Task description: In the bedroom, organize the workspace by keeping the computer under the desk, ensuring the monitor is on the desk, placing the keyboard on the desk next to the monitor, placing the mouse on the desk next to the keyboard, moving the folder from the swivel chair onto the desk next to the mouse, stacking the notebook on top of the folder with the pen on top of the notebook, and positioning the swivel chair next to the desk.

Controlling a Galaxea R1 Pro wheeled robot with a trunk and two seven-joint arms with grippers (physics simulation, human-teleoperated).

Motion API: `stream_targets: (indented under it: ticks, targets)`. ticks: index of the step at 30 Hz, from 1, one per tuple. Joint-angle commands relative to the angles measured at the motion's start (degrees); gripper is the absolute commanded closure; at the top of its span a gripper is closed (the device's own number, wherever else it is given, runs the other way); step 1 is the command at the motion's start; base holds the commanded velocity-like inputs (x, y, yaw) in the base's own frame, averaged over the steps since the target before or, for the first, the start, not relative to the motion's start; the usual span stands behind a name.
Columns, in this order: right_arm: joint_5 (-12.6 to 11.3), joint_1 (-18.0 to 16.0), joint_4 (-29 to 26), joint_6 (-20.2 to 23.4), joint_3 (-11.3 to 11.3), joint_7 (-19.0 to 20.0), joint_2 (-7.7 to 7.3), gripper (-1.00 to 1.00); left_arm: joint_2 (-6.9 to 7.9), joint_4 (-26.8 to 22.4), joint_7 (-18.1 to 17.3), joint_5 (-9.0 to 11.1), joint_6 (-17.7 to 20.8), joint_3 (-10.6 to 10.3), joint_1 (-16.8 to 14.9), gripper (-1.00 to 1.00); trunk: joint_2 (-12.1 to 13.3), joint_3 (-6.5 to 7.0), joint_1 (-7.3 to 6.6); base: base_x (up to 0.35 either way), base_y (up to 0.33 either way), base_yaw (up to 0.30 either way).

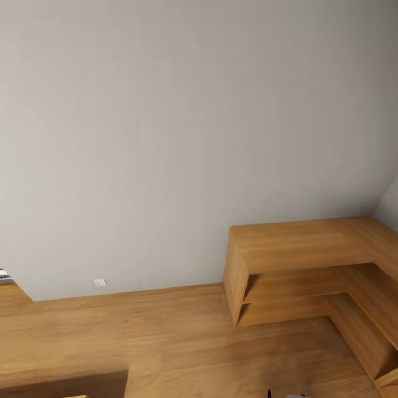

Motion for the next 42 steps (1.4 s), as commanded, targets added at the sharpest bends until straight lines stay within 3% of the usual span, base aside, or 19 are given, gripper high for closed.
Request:
stream_targets:
  ticks: [1,31,42]
  targets:
    - [-0.35,-0.07,0.13,-0.19,0.49,-0.23,0.03,-1.00,0.02,0.00,0.48,0.18,-0.15,-0.49,-0.04,-1.00,-0.11,-0.11,0.06,0.321,0.000,0.000]
    - [-0.34,-0.07,0.13,-0.19,0.49,-0.23,0.04,-1.00,0.06,0.00,0.39,0.01,-0.36,-0.57,-0.06,-1.00,-0.11,-0.11,0.06,0.248,-0.073,0.000]
    - [-0.33,-0.07,0.09,-0.22,0.52,-0.26,0.03,-1.00,0.17,0.00,0.54,0.24,-0.38,-0.24,-0.04,-1.00,-0.11,-0.11,0.06,0.068,-0.006,0.000]
